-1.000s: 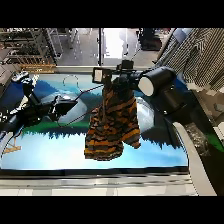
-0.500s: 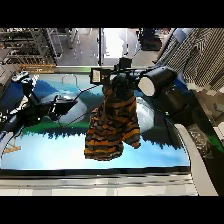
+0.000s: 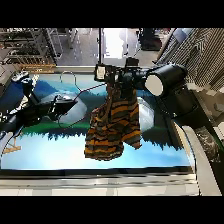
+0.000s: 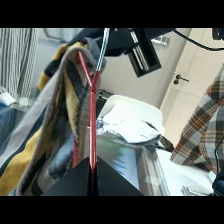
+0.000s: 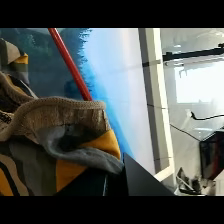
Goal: Fold the clothes and pants, and hang the long-sleeved shirts on hangers.
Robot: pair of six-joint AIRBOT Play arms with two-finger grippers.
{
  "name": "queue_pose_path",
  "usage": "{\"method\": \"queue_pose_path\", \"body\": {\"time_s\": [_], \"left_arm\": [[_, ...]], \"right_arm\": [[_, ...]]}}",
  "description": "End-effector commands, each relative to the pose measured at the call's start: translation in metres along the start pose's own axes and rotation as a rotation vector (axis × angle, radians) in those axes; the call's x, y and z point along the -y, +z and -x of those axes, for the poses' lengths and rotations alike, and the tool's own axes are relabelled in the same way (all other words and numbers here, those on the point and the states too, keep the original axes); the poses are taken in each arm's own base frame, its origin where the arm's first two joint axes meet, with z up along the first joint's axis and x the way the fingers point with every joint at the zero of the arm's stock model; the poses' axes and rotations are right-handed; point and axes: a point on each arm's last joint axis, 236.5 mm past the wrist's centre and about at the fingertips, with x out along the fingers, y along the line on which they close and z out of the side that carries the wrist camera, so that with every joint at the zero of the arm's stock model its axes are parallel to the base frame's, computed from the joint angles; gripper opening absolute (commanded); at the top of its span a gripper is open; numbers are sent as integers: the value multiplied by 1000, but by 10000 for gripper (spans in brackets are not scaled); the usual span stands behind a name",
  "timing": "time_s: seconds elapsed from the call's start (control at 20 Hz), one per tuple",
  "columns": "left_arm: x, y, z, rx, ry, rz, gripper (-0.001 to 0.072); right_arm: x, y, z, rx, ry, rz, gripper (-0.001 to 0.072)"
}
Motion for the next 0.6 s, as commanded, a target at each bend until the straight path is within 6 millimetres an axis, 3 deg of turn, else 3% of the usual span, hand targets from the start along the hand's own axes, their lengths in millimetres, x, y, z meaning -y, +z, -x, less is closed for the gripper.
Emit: {"method": "queue_pose_path", "body": {"time_s": [0.0,0.05,0.1,0.15,0.2,0.55], "left_arm": [[0,0,0,0,1,0,12],[0,0,0,0,1,3,12],[0,0,0,0,0,4,12],[0,0,0,0,0,4,12],[0,0,0,0,0,4,12],[-1,0,0,0,1,4,12]], "right_arm": [[-7,-8,1,-36,29,-94,19],[-7,-8,1,-36,29,-135,20],[-7,-8,1,-36,28,-168,93],[-7,-8,1,-37,27,-192,276],[-7,-8,2,-37,28,-197,336],[-36,-19,6,-87,151,-96,333]]}}
